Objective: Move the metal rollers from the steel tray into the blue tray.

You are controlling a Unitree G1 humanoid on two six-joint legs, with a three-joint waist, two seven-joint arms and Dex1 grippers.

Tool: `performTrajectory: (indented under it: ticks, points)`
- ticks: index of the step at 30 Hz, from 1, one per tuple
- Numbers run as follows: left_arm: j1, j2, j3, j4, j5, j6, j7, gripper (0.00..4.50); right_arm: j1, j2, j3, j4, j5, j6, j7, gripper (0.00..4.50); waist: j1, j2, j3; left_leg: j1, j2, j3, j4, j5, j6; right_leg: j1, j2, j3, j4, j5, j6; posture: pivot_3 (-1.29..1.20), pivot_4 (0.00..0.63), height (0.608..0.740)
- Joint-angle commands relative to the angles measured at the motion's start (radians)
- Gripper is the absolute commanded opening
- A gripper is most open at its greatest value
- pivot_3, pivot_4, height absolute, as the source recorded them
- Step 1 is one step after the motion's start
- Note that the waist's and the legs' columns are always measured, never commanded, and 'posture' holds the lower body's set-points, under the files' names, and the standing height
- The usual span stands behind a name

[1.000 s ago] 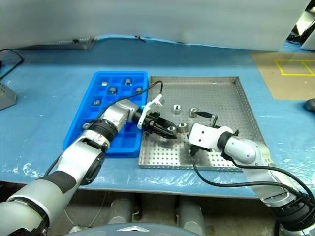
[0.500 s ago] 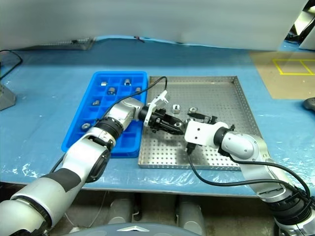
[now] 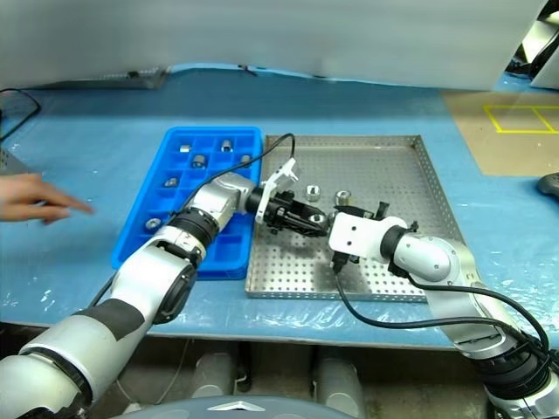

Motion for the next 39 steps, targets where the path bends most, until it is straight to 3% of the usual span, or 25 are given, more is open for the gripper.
performTrajectory:
  ticks: [1,5,11,27,39]
  points:
    - [-0.035,-0.032,0.022,-0.046,-0.012,-0.032,0.033,1.85,-0.001,0.035,-0.066,-0.045,0.038,0.026,-0.013,1.22,0.0,0.0,0.0,0.0,0.0,0.0,0.0,0.0,0.0,0.0,0.0,0.0,0.0,0.0,0.0,-0.17,0.15,0.74]
    - [-0.018,-0.058,0.041,-0.107,-0.034,-0.011,0.085,1.85,0.031,0.035,-0.117,-0.035,0.046,0.04,-0.009,1.22,0.001,0.0,0.0,-0.001,0.0,0.0,0.001,-0.001,0.001,0.0,0.0,0.0,0.0,0.0,0.0,-0.16,0.15,0.74]
    - [0.045,-0.025,0.069,-0.261,-0.074,0.075,0.145,1.85,0.038,0.041,-0.101,-0.02,0.035,0.045,-0.011,1.22,-0.003,0.0,0.0,0.0,0.0,0.0,0.003,-0.001,0.002,0.0,0.0,0.0,0.0,0.0,0.0,-0.13,0.15,0.74]
    - [0.245,0.154,0.109,-0.743,-0.153,0.283,0.325,1.85,-0.02,0.042,-0.1,0.165,0.08,-0.082,0.004,1.22,0.011,0.0,0.0,-0.002,0.001,0.0,0.003,-0.001,0.002,-0.001,0.0,0.0,0.001,0.0,0.0,0.01,0.15,0.74]
    - [0.336,0.238,0.111,-0.917,-0.225,0.356,0.425,1.85,-0.047,0.064,-0.103,0.221,0.155,-0.116,0.039,1.22,0.049,0.002,0.001,-0.004,0.001,0.0,0.004,-0.003,0.0,-0.002,-0.001,0.0,0.001,0.0,0.0,0.07,0.15,0.74]
